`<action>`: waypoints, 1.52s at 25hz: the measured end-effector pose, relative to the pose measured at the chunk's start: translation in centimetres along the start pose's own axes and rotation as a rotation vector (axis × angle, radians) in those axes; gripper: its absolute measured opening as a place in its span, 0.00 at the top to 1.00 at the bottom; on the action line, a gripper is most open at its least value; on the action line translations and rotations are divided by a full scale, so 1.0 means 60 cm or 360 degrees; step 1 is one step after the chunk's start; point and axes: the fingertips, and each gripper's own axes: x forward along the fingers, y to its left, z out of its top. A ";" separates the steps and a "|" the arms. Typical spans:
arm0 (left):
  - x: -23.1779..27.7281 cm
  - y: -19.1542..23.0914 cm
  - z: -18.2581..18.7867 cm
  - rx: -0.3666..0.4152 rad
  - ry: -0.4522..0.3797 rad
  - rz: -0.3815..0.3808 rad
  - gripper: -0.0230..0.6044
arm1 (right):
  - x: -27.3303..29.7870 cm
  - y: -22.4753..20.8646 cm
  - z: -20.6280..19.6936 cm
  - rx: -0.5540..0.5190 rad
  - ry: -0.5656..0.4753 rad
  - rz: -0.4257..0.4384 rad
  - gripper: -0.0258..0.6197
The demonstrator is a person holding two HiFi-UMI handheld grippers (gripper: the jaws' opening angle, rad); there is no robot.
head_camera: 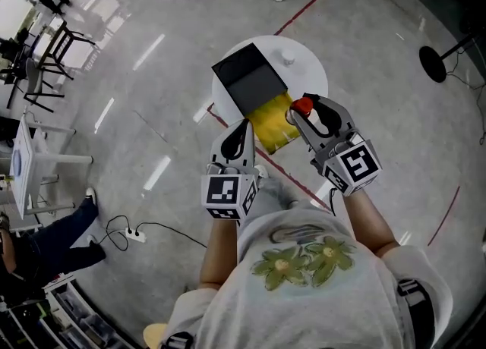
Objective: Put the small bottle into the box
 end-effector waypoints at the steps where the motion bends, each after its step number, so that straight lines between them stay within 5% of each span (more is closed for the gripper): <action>1: 0.003 0.007 -0.001 -0.0004 0.0002 -0.0003 0.96 | 0.008 -0.002 -0.001 -0.0002 0.0005 -0.0009 0.72; 16: 0.066 0.117 -0.006 -0.0020 0.0041 -0.0126 0.96 | 0.121 -0.017 -0.040 0.0026 0.0115 -0.0151 0.72; 29: 0.093 0.116 -0.029 0.0058 0.0088 -0.0344 0.96 | 0.155 -0.019 -0.104 0.0070 0.0188 -0.0232 0.72; 38: 0.108 0.139 -0.056 0.0025 0.0151 -0.0366 0.96 | 0.187 -0.024 -0.167 0.0115 0.0306 -0.0244 0.72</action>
